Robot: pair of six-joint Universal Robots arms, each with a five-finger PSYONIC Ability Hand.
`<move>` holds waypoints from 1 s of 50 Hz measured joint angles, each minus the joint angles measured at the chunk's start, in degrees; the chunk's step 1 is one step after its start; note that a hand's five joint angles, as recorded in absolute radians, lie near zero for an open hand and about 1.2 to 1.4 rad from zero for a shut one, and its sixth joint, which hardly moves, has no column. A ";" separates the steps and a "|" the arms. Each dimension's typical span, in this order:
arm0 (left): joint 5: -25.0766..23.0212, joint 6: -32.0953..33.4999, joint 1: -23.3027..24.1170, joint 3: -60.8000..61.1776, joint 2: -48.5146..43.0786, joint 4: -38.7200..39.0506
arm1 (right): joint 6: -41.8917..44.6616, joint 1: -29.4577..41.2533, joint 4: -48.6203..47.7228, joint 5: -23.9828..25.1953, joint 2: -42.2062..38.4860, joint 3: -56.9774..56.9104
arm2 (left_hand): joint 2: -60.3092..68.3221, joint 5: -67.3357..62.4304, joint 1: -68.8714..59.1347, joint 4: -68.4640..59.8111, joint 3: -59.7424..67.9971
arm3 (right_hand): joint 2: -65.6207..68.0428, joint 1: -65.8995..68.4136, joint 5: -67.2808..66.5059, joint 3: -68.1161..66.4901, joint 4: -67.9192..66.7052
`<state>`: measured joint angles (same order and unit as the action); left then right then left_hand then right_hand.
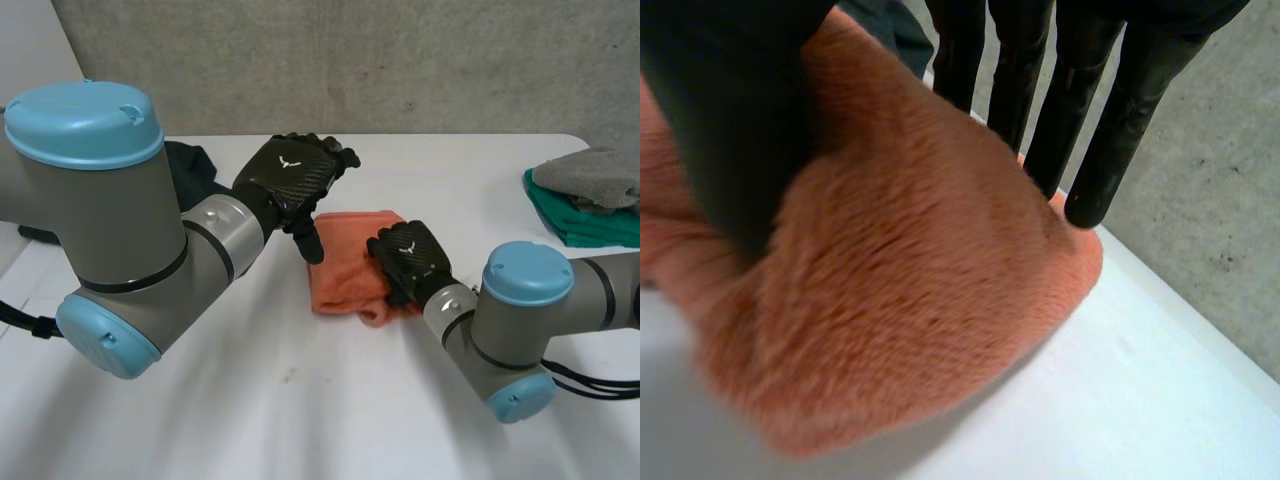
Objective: Fold the laundry.
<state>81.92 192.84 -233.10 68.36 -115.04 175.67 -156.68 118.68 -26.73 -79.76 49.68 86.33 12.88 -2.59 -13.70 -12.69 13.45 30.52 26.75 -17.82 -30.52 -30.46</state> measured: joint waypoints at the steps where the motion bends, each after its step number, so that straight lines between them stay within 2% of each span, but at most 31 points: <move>1: 0.00 0.00 -0.01 0.05 -0.01 0.00 | -0.03 0.00 0.03 0.13 -0.37 -0.64 | 0.00 0.00 0.00 0.00 0.00 | 9.17 7.51 -8.39 -8.91 -8.88; 3: 0.00 -0.01 -0.04 0.23 -0.05 0.01 | -0.11 0.00 0.11 0.64 -1.43 -2.54 | 0.00 0.00 0.00 0.00 0.00 | 9.17 7.51 -8.39 -8.91 -8.88; 4: 0.00 -0.01 -0.05 0.29 -0.05 0.01 | -0.15 -0.01 0.13 0.89 -1.84 -3.25 | 0.00 0.00 0.00 0.01 0.00 | 31.47 22.50 -29.89 -30.17 -30.94; 7: 0.00 -0.01 -0.13 0.38 -0.05 0.02 | -0.28 -0.16 0.21 1.85 -2.85 -5.63 | 0.00 0.00 0.00 0.00 0.00 | 36.56 25.25 -34.36 -34.23 -37.15; 16: 0.00 -0.01 -0.56 0.28 0.18 0.03 | -0.09 -4.14 1.78 4.91 -1.61 -8.48 | 0.00 0.00 0.00 0.00 0.00 | 36.56 25.25 -34.36 -34.25 -37.54; 23: -0.01 -0.01 -0.68 0.20 0.40 0.03 | 0.39 -12.71 4.87 11.62 0.72 -9.19 | 0.00 0.00 0.00 0.00 0.00 | 36.56 25.25 -34.36 -34.37 -37.55; 25: -0.01 -0.01 -0.69 0.19 0.43 0.03 | 0.98 -16.96 5.92 15.68 1.35 -9.46 | 0.00 0.00 0.00 0.00 0.00 | 36.56 25.25 -34.36 -34.86 -37.55; 33: -0.02 -0.01 -0.95 -0.03 0.42 0.06 | 1.75 -24.79 5.00 22.50 1.03 -13.92 | 0.00 0.00 0.00 0.00 0.00 | 36.56 25.86 -34.36 -35.03 -37.55; 38: 0.00 -0.02 -1.22 -0.61 0.41 0.13 | 0.46 -26.21 2.57 23.33 -0.43 -18.92 | 0.00 0.00 0.00 0.00 0.00 | 36.56 25.86 -34.37 -35.03 -37.56; 50: 0.10 -2.61 -1.31 -1.44 0.43 0.20 | -18.26 -31.21 -9.24 22.34 -7.86 -41.94 | 0.00 0.00 0.00 0.00 0.00 | 36.56 25.86 -35.63 -35.33 -37.57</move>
<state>82.01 190.23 -234.41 66.92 -114.61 175.87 -174.94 87.47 -35.98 -57.42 41.81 44.39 12.88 -2.60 -13.69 -12.69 13.45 67.08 52.61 -53.45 -65.85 -68.03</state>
